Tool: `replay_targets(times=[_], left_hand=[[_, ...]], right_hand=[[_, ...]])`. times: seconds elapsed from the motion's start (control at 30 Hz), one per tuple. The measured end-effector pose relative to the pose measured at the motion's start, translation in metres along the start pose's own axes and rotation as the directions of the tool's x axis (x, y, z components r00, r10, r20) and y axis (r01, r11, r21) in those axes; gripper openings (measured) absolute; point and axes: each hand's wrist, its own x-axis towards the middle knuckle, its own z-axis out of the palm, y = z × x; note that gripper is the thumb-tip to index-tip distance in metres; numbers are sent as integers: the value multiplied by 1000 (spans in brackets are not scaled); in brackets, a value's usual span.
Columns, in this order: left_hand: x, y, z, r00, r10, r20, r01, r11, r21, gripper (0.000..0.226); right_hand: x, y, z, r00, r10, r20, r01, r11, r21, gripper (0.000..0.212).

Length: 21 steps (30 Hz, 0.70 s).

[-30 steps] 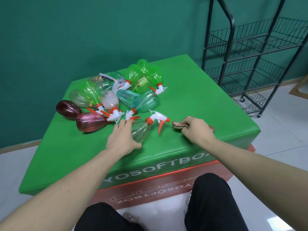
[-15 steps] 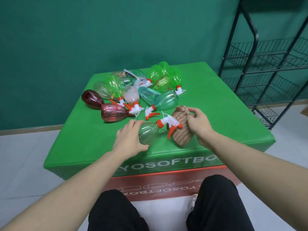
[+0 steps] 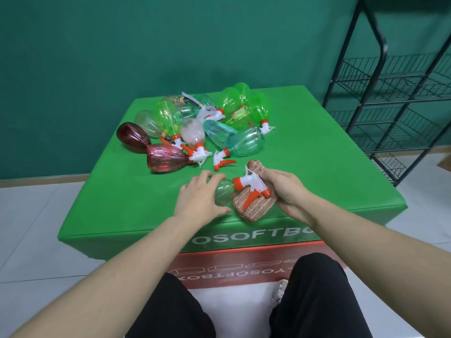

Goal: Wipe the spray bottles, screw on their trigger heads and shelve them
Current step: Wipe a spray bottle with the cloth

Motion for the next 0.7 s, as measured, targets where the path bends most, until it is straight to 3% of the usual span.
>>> replay_targets(times=[0.13,0.3,0.43,0.57,0.7], left_hand=[[3,7,3,999,40,-24,-38,996,76,82],[2,0,4,992,118,35,-123,968,220,76],[3,-2,4,989,126,77,-138,974,181,75],[5,-2,4,985,134,106,-151,973,173,75],[8,-1,6,983,136,123,-158,969,190,76]], right_hand=[[3,2,-7,1000,-10,10,10,1000,1,19],[4,-7,-14,992,-125,8,125,992,-11,20],[7,-8,-13,993,-115,20,115,993,2,19],[8,0,-13,990,-82,119,81,997,12,19],[8,5,-13,989,-69,133,85,989,-118,12]])
